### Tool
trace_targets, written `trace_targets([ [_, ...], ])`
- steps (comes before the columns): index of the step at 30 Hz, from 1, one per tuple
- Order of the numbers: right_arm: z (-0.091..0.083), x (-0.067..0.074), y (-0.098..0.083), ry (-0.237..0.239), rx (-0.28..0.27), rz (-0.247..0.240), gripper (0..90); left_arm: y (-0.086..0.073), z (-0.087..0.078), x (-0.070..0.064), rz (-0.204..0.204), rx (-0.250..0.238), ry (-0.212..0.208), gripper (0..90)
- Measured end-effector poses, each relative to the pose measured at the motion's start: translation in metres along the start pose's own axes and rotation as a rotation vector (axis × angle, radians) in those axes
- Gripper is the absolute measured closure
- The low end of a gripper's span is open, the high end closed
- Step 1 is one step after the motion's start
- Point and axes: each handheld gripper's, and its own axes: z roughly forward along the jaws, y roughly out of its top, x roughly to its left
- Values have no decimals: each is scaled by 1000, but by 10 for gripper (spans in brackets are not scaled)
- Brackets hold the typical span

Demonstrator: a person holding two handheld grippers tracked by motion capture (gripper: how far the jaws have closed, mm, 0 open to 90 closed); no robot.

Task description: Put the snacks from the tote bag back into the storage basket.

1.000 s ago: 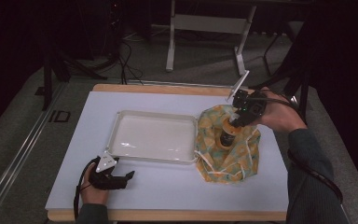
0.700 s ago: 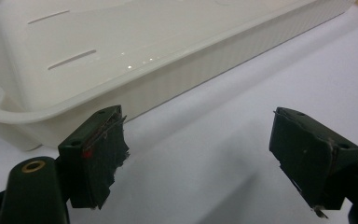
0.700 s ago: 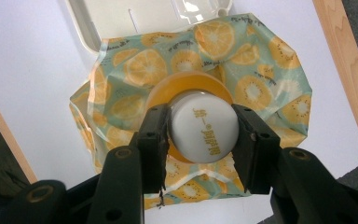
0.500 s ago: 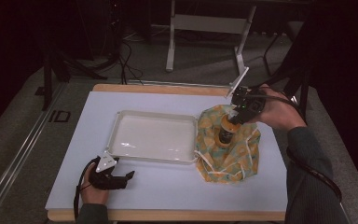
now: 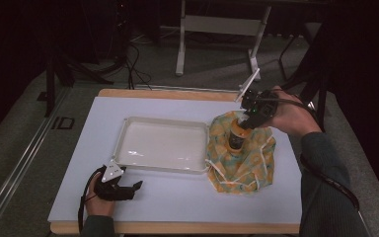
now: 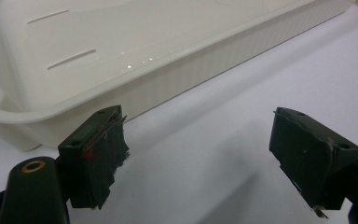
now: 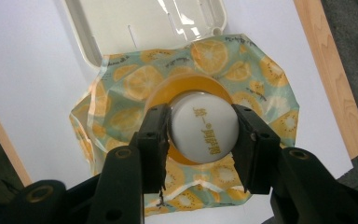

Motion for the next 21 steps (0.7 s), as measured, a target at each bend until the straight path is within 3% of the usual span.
trace_targets([
  [21,-8,8,24,-16,-37,-34,590,0,0,0,-2,0,-1,187],
])
